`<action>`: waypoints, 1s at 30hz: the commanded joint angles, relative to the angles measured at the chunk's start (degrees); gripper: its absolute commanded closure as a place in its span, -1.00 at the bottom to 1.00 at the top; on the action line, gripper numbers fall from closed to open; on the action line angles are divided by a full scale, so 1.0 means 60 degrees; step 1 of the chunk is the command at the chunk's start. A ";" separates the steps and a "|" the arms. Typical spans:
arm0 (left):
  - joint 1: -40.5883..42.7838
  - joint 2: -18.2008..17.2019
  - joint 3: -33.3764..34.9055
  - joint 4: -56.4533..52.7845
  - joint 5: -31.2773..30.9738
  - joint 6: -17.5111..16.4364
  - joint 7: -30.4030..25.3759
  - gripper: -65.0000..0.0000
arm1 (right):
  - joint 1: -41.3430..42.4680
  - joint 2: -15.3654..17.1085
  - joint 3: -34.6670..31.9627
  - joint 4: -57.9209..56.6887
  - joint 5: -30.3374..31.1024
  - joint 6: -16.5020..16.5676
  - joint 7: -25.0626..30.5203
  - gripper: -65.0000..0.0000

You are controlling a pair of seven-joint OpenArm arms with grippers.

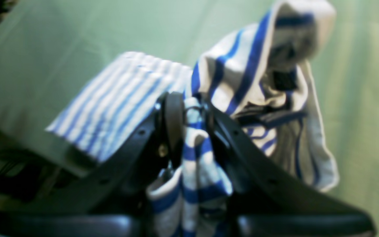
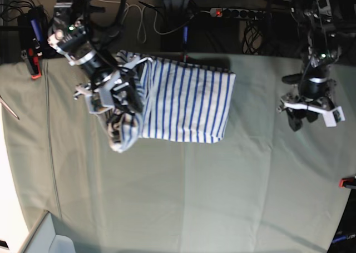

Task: Layout the t-shirt on the table in an organized manner, then fold the t-shirt properly
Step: 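Fold the strip's end held by the right gripper over onto the folded stack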

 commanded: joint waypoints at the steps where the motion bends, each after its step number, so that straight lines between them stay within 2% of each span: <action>1: 0.0022 -0.0061 -0.0205 0.0294 -0.0015 -0.0051 -0.0239 0.04 | 0.0120 0.0006 -0.0218 0.0175 0.0206 0.0030 0.0320 1.00; 7: 0.0403 -0.0061 -0.0644 0.0412 -0.0015 -0.0051 -0.0224 0.04 | 0.0897 -0.0023 -0.1185 -0.0368 0.0191 0.0001 0.0306 1.00; 13: 0.0930 -0.0076 -0.0703 0.0705 -0.0015 -0.0051 -0.0254 0.04 | 0.1747 0.0167 -0.2254 -0.1452 0.0191 -0.1186 0.0306 1.00; 16: 0.1106 -0.0090 -0.0703 0.0705 -0.0015 -0.0051 -0.0268 0.04 | 0.1922 0.0226 -0.2899 -0.1613 0.0191 -0.1245 0.0306 1.00; 21: 0.1238 -0.0090 -0.0717 0.0705 -0.0015 -0.0051 -0.0268 0.04 | 0.2318 0.0197 -0.3309 -0.2038 0.0191 -0.1259 0.0306 1.00; 30: 0.1472 -0.0090 -0.0717 0.0617 -0.0015 -0.0065 -0.0268 0.04 | 0.3095 -0.0331 -0.3441 -0.3195 0.0191 -0.1259 0.0306 1.00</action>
